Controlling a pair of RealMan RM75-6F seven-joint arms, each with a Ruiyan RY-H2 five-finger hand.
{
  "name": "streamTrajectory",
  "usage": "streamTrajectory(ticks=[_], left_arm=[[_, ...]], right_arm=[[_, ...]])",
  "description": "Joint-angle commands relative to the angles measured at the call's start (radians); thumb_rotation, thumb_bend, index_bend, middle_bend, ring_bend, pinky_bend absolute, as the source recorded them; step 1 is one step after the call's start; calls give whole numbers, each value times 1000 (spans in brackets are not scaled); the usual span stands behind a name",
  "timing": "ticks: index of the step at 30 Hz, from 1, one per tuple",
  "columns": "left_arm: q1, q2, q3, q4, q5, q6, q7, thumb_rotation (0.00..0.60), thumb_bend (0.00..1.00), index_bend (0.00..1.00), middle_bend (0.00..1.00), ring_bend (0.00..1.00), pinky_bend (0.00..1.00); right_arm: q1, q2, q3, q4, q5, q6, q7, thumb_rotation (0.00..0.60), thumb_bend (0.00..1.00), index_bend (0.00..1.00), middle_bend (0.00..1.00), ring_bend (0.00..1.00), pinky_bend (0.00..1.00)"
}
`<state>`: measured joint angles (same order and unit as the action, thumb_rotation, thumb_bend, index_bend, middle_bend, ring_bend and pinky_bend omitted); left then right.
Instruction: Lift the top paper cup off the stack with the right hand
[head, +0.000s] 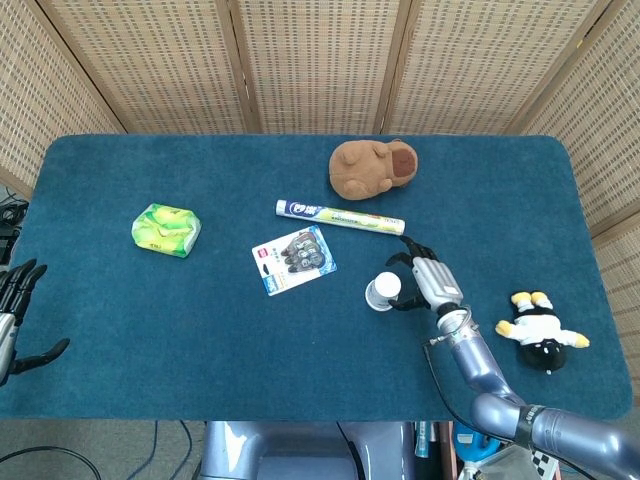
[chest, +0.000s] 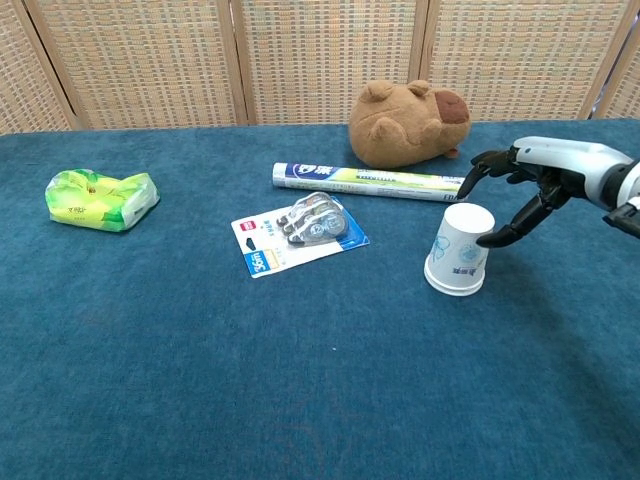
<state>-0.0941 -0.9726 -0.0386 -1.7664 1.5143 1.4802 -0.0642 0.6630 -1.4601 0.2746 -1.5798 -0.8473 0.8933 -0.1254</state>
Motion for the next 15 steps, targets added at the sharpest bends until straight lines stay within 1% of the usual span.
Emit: streamTrajectory(ticks=[1, 7, 15], left_arm=[[0, 0, 1, 0, 2, 0, -1, 600, 212, 0, 0, 0, 0], [1, 1, 0, 1, 1, 2, -3, 600, 212, 0, 0, 0, 0], [0, 2, -1, 2, -1, 1, -9, 600, 212, 0, 0, 0, 0]], right_arm=[[2, -2, -1, -1, 3, 2, -1, 600, 342, 377, 0, 0, 0], [14, -13, -6, 9, 10, 5, -10, 600, 349, 400, 0, 0, 0], [19, -15, -5, 20, 18, 12, -6, 600, 387, 449, 0, 0, 0]])
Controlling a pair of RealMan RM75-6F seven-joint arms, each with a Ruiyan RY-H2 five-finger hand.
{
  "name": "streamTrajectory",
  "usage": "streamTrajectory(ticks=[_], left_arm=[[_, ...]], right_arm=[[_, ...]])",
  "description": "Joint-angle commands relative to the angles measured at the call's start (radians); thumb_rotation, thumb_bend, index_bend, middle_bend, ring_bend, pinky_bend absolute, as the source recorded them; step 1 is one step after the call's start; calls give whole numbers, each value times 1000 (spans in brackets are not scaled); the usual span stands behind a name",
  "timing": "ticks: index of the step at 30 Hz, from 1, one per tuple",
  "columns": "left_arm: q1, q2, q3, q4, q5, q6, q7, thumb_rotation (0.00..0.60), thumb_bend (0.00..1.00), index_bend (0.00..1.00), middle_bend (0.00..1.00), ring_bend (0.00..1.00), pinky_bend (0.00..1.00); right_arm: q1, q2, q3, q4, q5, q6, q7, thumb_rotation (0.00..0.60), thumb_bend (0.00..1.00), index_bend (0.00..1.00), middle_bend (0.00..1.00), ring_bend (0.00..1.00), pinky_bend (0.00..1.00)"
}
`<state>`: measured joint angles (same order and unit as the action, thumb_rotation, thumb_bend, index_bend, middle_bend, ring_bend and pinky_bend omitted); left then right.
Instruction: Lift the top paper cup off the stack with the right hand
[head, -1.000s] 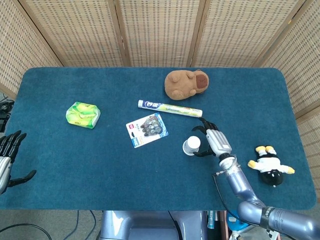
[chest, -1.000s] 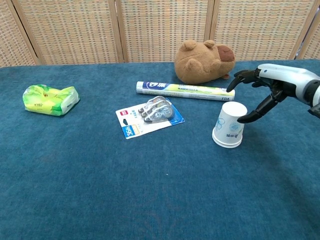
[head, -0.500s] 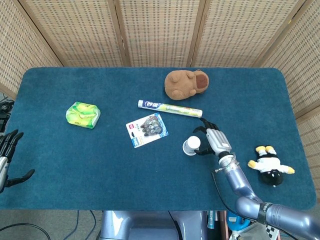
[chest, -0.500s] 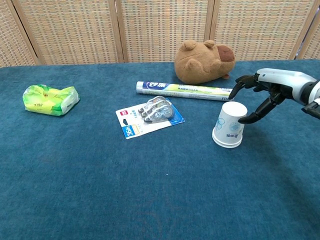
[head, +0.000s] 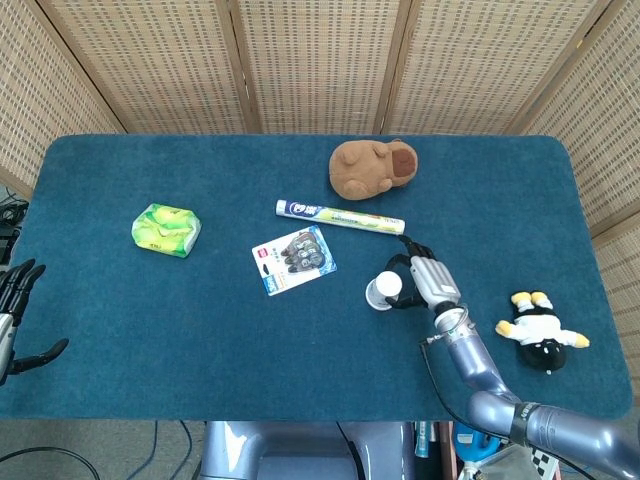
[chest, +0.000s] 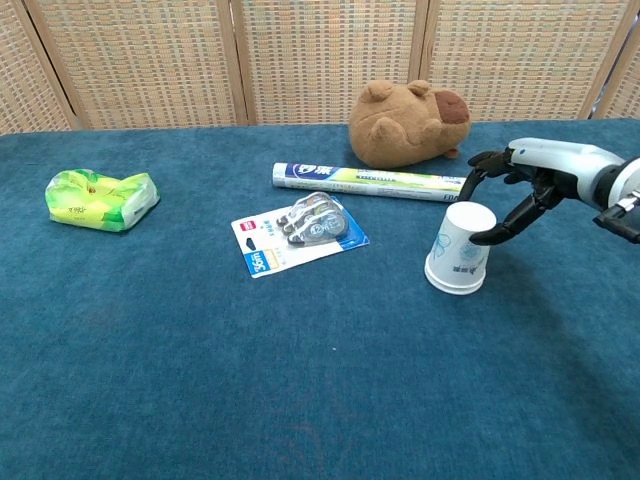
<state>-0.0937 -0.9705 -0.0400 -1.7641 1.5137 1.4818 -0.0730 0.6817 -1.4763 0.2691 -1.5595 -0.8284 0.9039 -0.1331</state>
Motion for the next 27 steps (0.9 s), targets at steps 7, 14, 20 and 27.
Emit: streamTrajectory(ticks=[7, 14, 20, 27], left_arm=[[0, 1, -1, -1, -3, 0, 0, 600, 212, 0, 0, 0, 0], [0, 0, -1, -2, -5, -2, 4, 600, 213, 0, 0, 0, 0], [1, 1, 0, -3, -2, 1, 4, 600, 213, 0, 0, 0, 0], [3, 2, 3, -3, 4, 2, 4, 600, 213, 0, 0, 0, 0]], right_arm=[[-4, 14, 6, -25, -15, 8, 22, 600, 392, 460, 0, 0, 0], [-13, 72, 27, -121, -64, 38, 41, 600, 392, 460, 0, 0, 0], [-23, 151, 55, -224, -102, 68, 51, 600, 392, 460, 0, 0, 0], [-40, 252, 63, -286, -114, 96, 31, 600, 392, 460, 0, 0, 0]])
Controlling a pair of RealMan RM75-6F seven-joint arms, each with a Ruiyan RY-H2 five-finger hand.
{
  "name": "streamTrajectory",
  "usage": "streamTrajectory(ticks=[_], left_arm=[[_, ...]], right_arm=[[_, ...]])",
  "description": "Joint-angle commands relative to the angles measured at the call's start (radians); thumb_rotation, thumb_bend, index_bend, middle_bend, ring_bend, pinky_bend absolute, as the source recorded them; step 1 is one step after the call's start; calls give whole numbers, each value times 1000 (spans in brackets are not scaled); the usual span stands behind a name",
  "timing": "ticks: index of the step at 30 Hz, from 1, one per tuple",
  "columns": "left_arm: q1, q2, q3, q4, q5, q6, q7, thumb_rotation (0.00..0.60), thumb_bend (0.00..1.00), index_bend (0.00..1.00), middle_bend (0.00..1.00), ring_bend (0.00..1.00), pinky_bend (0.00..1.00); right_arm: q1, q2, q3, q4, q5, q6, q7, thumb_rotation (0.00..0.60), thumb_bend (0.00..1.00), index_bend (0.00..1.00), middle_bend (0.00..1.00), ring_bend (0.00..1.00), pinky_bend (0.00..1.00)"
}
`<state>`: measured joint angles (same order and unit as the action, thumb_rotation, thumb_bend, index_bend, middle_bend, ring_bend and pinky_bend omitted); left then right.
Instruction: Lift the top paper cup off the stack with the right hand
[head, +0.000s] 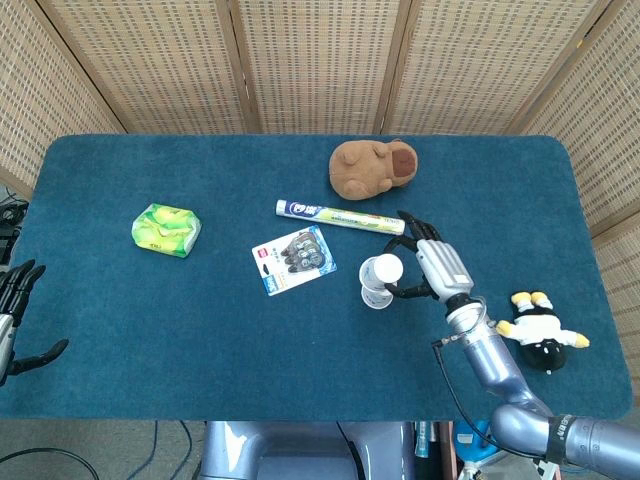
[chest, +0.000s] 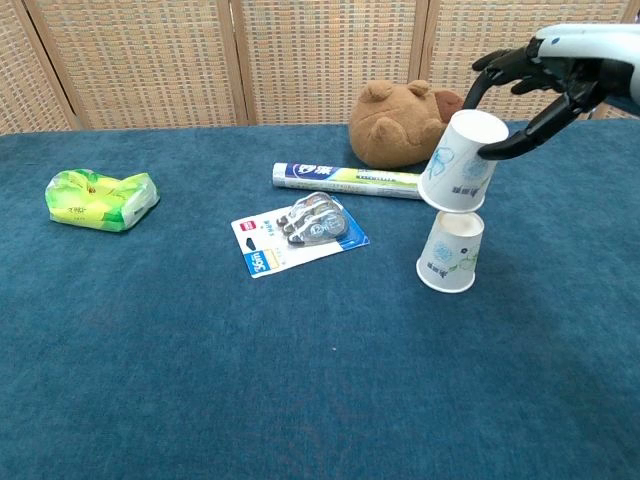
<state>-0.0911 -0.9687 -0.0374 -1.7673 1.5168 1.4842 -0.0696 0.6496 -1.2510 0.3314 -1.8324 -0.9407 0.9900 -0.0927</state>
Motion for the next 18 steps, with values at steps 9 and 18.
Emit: streamTrajectory(ticks=[9, 18], left_arm=[[1, -3, 3, -3, 6, 2, 10, 600, 213, 0, 0, 0, 0], [-6, -10, -1, -6, -11, -14, 29, 600, 213, 0, 0, 0, 0]], right_arm=[[-40, 28, -61, 98, 9, -23, 29, 600, 395, 463, 0, 0, 0], [-51, -63, -114, 291, -55, -71, 104, 600, 397, 467, 0, 0, 0]])
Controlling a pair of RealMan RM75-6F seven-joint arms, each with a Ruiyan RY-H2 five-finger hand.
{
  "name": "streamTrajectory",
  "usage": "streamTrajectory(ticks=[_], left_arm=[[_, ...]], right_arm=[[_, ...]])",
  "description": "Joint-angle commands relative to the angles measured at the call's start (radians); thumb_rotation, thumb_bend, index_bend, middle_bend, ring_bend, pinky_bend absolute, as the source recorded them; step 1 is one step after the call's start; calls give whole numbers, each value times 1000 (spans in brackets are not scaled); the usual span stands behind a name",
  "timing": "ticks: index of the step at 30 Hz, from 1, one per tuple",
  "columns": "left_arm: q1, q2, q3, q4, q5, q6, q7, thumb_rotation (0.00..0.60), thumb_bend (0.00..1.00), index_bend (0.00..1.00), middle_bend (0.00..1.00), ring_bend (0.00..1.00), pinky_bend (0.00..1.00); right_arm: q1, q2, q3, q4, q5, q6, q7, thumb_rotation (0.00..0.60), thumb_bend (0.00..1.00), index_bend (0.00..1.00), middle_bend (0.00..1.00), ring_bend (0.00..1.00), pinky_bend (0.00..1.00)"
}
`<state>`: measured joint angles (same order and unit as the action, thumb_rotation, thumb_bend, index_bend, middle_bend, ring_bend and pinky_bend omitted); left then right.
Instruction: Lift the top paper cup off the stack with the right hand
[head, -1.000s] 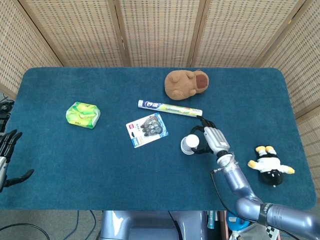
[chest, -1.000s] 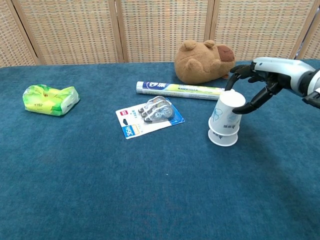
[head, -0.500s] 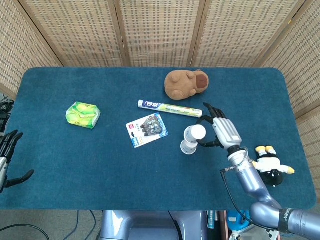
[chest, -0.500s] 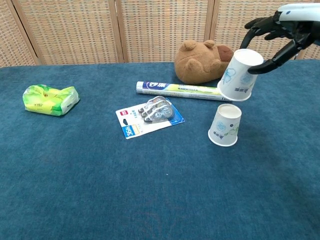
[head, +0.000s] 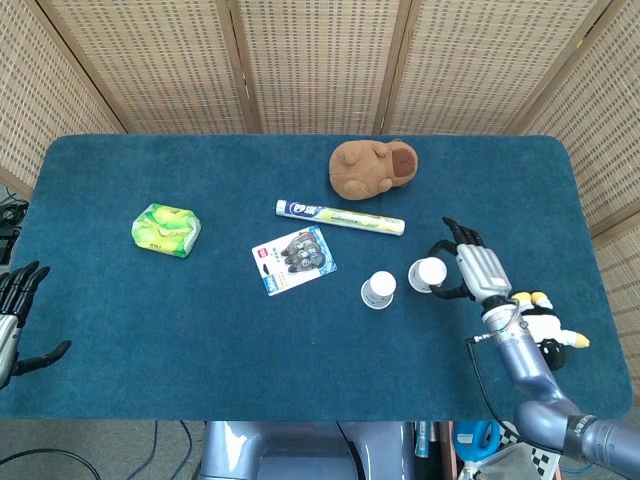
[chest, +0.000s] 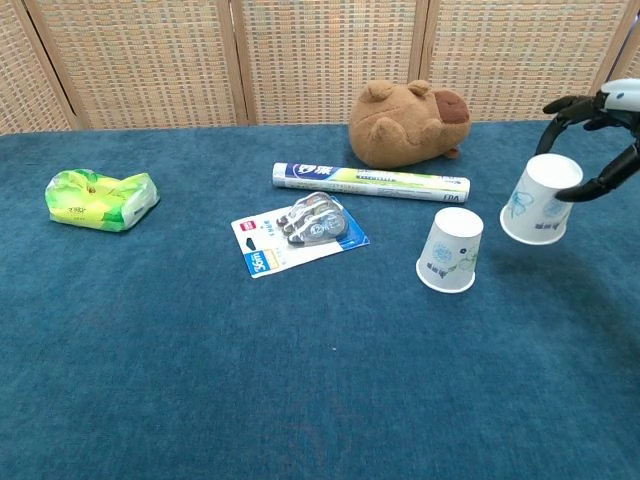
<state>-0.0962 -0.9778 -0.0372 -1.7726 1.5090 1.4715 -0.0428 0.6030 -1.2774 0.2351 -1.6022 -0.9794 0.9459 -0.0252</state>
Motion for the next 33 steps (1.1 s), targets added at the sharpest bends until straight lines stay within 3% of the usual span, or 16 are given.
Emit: streamTrajectory(ticks=[1, 5, 11, 16, 21, 26, 30, 33], left_arm=[[-1, -1, -2, -1, -4, -2, 3, 600, 213, 0, 0, 0, 0], [-4, -1, -3, -2, -7, -6, 5, 600, 212, 0, 0, 0, 0], [-4, -1, -2, -2, -8, -7, 6, 600, 212, 0, 0, 0, 0], [-4, 0, -2, -2, -6, -6, 1, 600, 213, 0, 0, 0, 0], [0, 4, -2, -1, -2, 3, -9, 600, 213, 0, 0, 0, 0], [4, 5, 0, 2, 8, 13, -15, 600, 213, 0, 0, 0, 0], [6, 6, 3, 5, 16, 15, -21, 600, 213, 0, 0, 0, 0], [9, 8, 5, 5, 23, 23, -26, 600, 213, 0, 0, 0, 0]], right_arm=[[-4, -41, -19, 72, -17, -33, 44, 600, 397, 467, 0, 0, 0], [-7, -50, -27, 103, -26, -51, 61, 600, 395, 466, 0, 0, 0], [-17, -38, -30, 100, -57, -52, 85, 600, 212, 323, 0, 0, 0], [-44, 3, -28, 49, -111, -8, 114, 600, 199, 287, 0, 0, 0], [-108, 73, -66, -25, -246, 96, 133, 600, 167, 250, 0, 0, 0], [-200, 129, -161, -45, -423, 244, 64, 600, 8, 86, 0, 0, 0], [-290, 129, -220, -30, -540, 407, -9, 600, 0, 69, 0, 0, 0], [-333, 117, -236, -18, -576, 480, -31, 600, 0, 64, 0, 0, 0]])
